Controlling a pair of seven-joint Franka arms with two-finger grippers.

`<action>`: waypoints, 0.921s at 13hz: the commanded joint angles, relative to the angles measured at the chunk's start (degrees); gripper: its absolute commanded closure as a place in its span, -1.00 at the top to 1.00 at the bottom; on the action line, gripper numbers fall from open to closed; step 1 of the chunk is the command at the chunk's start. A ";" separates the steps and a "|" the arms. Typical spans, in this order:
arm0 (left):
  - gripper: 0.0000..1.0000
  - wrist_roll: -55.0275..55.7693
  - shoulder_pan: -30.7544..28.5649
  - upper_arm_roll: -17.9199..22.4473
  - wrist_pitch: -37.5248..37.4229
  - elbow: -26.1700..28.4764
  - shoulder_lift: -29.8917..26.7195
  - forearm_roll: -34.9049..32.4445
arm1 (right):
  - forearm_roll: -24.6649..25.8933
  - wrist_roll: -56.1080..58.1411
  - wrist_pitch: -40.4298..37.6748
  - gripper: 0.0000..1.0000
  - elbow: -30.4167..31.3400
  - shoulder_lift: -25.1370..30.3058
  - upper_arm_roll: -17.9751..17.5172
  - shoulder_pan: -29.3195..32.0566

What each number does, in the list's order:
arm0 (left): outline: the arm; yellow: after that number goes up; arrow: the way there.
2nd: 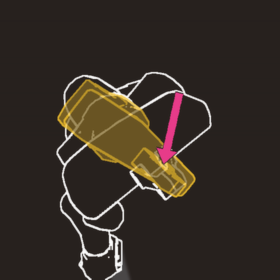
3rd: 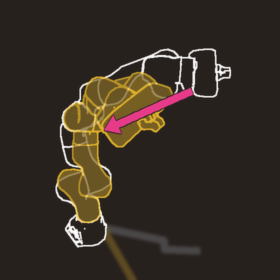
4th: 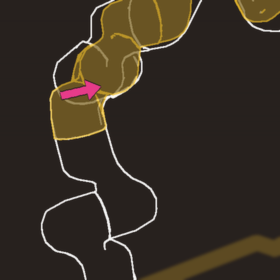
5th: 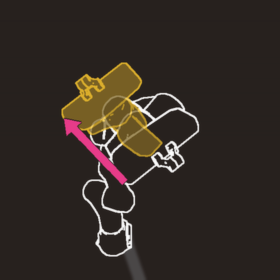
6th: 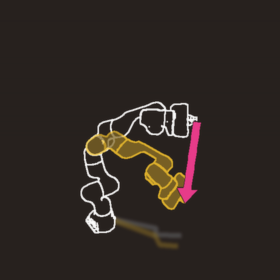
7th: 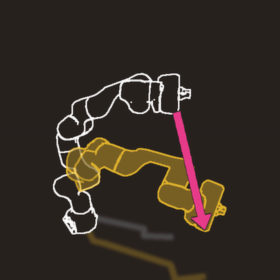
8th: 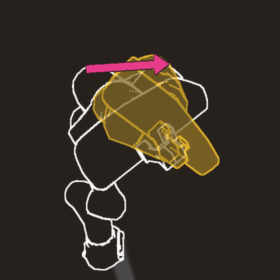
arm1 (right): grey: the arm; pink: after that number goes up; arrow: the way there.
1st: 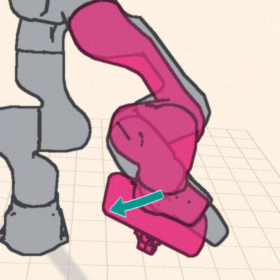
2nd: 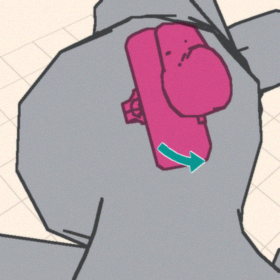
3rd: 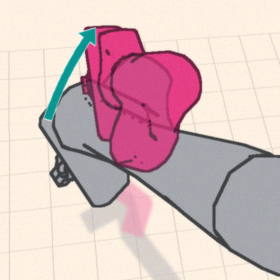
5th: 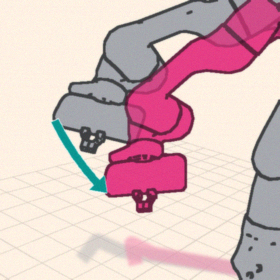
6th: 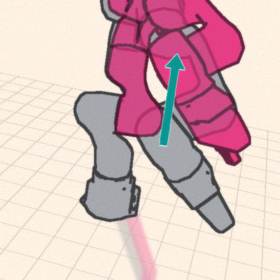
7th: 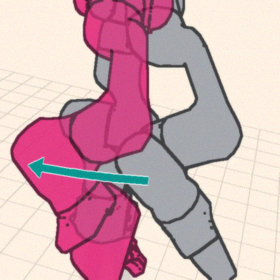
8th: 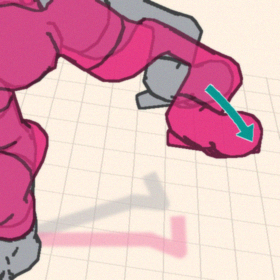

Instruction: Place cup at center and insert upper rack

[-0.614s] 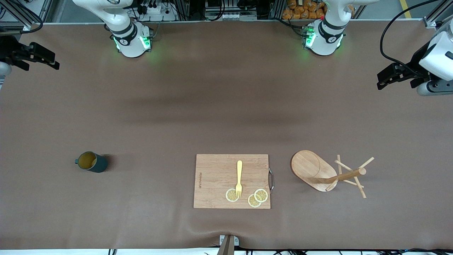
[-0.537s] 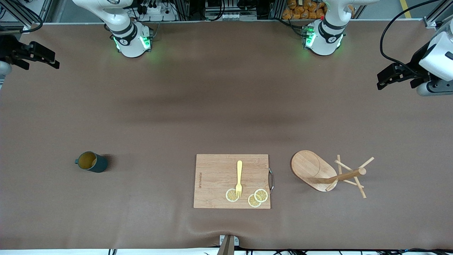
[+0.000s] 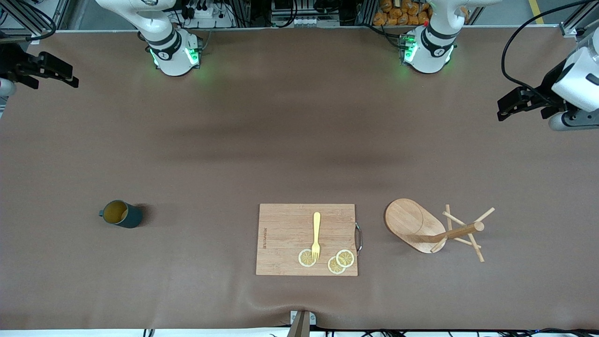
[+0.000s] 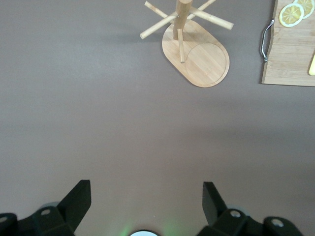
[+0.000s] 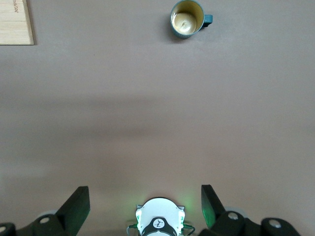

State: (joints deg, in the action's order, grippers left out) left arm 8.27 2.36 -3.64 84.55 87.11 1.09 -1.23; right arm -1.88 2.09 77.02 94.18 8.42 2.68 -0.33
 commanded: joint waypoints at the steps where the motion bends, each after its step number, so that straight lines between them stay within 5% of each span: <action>1: 1.00 -0.98 -0.61 -0.32 -0.36 -1.51 1.11 0.53 | -0.14 0.46 4.34 1.00 -0.31 -1.38 -0.58 1.03; 12: 1.00 -0.89 -1.48 -0.23 1.05 -1.15 1.90 0.88 | -0.23 0.90 27.45 1.00 0.13 -22.64 -0.58 2.08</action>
State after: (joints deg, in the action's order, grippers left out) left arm 8.27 1.36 -3.58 85.35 86.96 2.56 -1.00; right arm -1.88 2.09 101.28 95.48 -10.12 2.82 0.25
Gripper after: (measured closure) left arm 0.000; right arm 0.000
